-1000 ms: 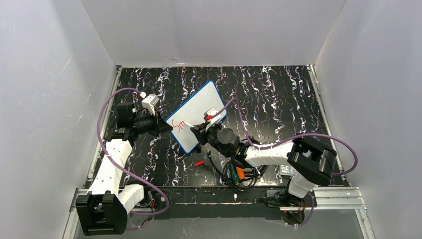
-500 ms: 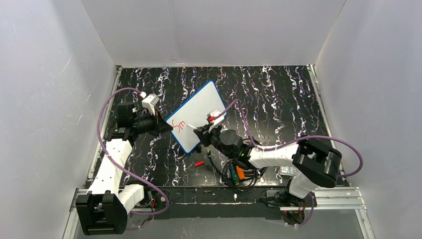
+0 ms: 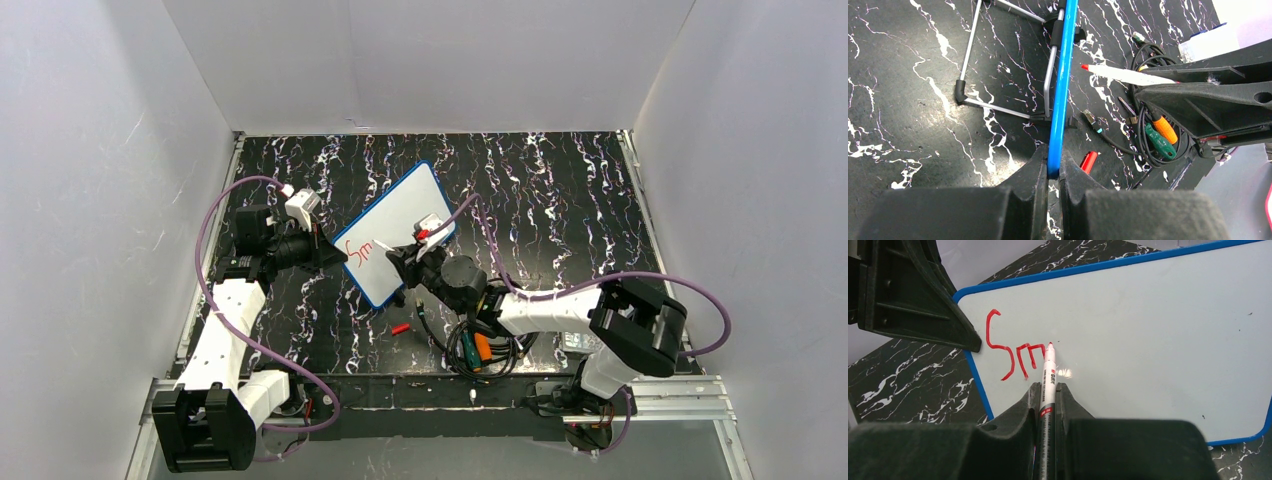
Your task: Write a sentence on the whiteboard
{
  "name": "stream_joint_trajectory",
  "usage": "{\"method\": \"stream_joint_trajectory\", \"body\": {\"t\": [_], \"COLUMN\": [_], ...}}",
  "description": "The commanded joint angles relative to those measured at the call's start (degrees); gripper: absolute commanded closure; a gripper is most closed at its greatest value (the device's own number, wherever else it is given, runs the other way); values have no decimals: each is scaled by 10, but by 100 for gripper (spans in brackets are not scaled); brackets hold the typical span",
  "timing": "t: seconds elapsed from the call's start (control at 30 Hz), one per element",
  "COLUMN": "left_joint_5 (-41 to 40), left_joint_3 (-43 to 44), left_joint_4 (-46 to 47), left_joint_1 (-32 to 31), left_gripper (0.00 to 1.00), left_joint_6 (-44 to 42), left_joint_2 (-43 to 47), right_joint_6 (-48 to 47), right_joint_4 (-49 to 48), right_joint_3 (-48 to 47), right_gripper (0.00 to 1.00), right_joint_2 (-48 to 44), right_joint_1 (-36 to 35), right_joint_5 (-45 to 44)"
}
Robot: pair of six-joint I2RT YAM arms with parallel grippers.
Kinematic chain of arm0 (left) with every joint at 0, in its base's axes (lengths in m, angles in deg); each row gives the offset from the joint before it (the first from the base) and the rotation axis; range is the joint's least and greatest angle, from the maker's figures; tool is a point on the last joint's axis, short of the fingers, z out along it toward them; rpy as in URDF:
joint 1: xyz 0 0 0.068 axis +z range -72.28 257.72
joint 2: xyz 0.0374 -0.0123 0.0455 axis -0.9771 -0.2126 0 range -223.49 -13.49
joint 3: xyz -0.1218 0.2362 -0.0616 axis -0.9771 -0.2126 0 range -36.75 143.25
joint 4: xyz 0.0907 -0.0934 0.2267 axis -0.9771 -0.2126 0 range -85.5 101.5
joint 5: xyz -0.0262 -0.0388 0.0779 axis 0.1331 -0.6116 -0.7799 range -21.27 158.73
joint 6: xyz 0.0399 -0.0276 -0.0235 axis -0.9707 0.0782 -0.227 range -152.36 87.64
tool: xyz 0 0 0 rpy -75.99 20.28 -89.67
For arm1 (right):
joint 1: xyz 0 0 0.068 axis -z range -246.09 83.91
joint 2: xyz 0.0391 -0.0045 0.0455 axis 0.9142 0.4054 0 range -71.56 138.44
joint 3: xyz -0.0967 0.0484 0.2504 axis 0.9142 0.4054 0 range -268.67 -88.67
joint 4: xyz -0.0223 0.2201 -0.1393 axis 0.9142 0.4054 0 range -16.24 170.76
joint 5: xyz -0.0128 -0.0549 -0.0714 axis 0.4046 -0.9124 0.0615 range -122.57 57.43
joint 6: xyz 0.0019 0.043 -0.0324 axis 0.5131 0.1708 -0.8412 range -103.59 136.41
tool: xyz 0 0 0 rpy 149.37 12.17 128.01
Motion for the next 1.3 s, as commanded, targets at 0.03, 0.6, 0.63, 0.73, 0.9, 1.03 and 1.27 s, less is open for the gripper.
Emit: {"method": "stream_joint_trajectory", "body": {"t": [0.03,0.6,0.63,0.73,0.9,1.03,1.27], "left_joint_5": [-22,-23,-23,-24,-23,-23,-24], "left_joint_3": [5,6,6,6,6,6,7], "left_joint_4": [-39,-40,-40,-40,-40,-40,-40], "left_joint_1": [-5,-5,-5,-4,-5,-5,-5], "left_gripper": [100,100,100,100,100,100,100], "left_joint_6": [-26,-26,-26,-26,-26,-26,-25], "left_joint_2": [-6,-6,-6,-6,-7,-7,-8], "right_joint_6": [-16,5,9,22,31,24,-6], "right_joint_4": [-34,-27,-27,-25,-24,-23,-19], "right_joint_3": [-32,-4,1,15,30,25,-6], "right_gripper": [99,99,99,99,99,99,99], "right_joint_2": [15,29,29,26,16,1,-31], "right_joint_1": [-1,-1,-1,-1,-1,-1,-1], "right_joint_5": [-11,-12,-10,-8,-8,-6,-11]}}
